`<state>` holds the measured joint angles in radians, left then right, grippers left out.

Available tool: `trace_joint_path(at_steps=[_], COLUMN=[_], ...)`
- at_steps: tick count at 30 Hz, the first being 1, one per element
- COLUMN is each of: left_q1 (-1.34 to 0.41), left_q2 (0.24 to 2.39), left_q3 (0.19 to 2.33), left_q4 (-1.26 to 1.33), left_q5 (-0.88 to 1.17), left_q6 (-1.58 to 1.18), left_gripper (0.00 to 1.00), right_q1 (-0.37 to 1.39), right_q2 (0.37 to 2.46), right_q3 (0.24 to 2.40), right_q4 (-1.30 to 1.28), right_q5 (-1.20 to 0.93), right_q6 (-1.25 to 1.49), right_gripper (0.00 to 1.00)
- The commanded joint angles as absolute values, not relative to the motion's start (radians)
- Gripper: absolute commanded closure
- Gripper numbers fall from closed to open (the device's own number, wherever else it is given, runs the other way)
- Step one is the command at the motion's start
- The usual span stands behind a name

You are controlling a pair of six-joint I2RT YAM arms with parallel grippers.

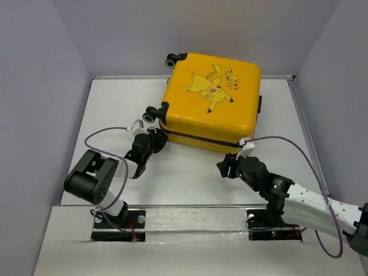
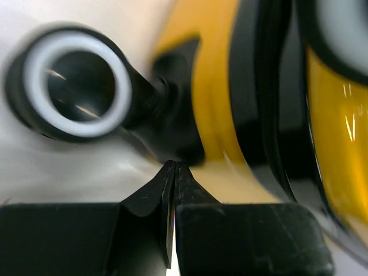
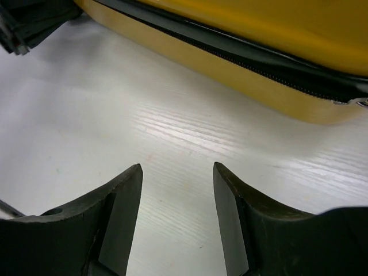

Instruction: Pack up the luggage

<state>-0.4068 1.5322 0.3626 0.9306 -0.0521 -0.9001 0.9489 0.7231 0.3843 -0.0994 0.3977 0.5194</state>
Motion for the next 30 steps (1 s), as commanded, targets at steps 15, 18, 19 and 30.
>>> trace_joint_path(at_steps=[15,18,19,30], left_q1=[-0.414,-0.410,-0.408,-0.407], left_q2=[1.284,1.301,1.318,1.400], left_q3=[0.423,0.428,0.428,0.451], left_q4=[0.704,0.715,0.725,0.788], left_q5=[-0.176,-0.173,-0.167,-0.161], left_q6=[-0.750,-0.741,-0.739,-0.746], left_gripper=[0.80,0.80,0.80,0.80], right_q1=[0.557,0.525,0.525,0.511], right_q2=[0.673,0.708,0.724,0.841], right_q3=[0.391,0.390,0.390,0.402], right_q4=[-0.092,-0.056,-0.037,0.118], right_q5=[0.373,0.339,0.327,0.285], right_q6=[0.514,0.508,0.497,0.384], right_gripper=[0.42,0.42,0.42,0.52])
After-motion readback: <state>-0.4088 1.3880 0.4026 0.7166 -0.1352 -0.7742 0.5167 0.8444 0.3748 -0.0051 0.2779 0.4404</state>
